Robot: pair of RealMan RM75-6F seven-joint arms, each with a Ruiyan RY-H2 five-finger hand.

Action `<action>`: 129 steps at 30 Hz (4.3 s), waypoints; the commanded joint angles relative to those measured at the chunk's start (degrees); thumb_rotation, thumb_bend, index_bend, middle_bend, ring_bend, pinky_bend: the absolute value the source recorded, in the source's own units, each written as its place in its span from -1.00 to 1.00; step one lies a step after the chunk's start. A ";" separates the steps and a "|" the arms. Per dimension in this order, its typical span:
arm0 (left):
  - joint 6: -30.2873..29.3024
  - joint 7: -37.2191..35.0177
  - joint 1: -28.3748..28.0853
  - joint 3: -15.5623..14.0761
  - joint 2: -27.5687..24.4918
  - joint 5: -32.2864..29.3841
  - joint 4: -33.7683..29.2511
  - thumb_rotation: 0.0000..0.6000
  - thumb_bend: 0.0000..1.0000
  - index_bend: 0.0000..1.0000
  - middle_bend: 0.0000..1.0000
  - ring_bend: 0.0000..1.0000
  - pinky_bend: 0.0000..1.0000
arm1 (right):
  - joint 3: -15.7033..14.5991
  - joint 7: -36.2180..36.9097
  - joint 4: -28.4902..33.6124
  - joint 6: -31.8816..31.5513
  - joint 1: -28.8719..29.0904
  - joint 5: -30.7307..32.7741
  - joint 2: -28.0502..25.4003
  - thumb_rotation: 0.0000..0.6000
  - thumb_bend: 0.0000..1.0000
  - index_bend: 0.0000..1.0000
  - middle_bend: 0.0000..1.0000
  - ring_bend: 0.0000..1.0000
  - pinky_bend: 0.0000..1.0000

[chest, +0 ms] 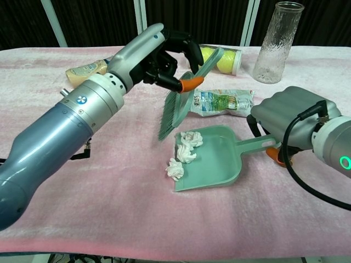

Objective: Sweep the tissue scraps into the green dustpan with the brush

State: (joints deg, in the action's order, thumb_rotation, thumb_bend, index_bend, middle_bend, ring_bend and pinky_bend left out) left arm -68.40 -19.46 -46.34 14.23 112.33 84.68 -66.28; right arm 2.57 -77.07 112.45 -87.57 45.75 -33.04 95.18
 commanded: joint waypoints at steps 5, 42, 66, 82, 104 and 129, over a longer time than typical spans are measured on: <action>2.14 2.50 2.79 -4.36 -3.52 -0.49 -3.21 1.00 -0.26 0.10 0.29 0.65 0.94 | -0.31 0.20 -0.21 0.09 -0.19 0.16 -0.09 1.00 -0.22 0.03 0.01 0.21 0.46; -0.60 -1.10 -0.57 0.71 13.33 -0.09 7.45 1.00 -0.25 0.10 0.29 0.66 0.95 | -0.28 0.16 -1.06 0.21 -0.26 0.10 0.27 1.00 -0.22 0.03 0.01 0.21 0.46; -0.19 1.67 -0.47 0.44 0.62 2.68 -0.07 1.00 -0.25 0.09 0.27 0.66 0.94 | 0.44 1.33 -3.18 1.05 -0.66 1.05 0.53 1.00 -0.22 0.03 0.01 0.21 0.46; 11.05 19.04 -0.98 -5.68 -16.20 2.05 -1.95 1.00 -0.25 0.09 0.28 0.66 0.94 | 0.24 1.54 -3.94 1.52 -0.81 1.40 1.06 1.00 -0.22 0.03 0.01 0.21 0.46; 16.59 33.10 4.37 -9.34 -28.42 -8.23 -6.58 1.00 -1.00 -0.94 -0.50 0.63 0.93 | -0.27 1.72 -4.01 1.63 -1.11 1.24 1.23 1.00 -0.22 0.03 -0.01 0.20 0.46; 13.87 29.93 5.57 -7.60 -30.71 -9.27 -9.92 1.00 -1.00 -0.95 -0.52 0.63 0.93 | -1.19 0.46 -4.78 0.96 -1.85 1.45 1.32 1.00 -0.59 -0.76 -0.78 0.15 0.46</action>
State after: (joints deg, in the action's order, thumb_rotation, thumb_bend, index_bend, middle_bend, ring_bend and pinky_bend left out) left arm -54.40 10.54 -40.83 6.61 81.71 75.33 -76.07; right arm 1.34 -76.46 107.53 -86.47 43.87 -31.66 96.61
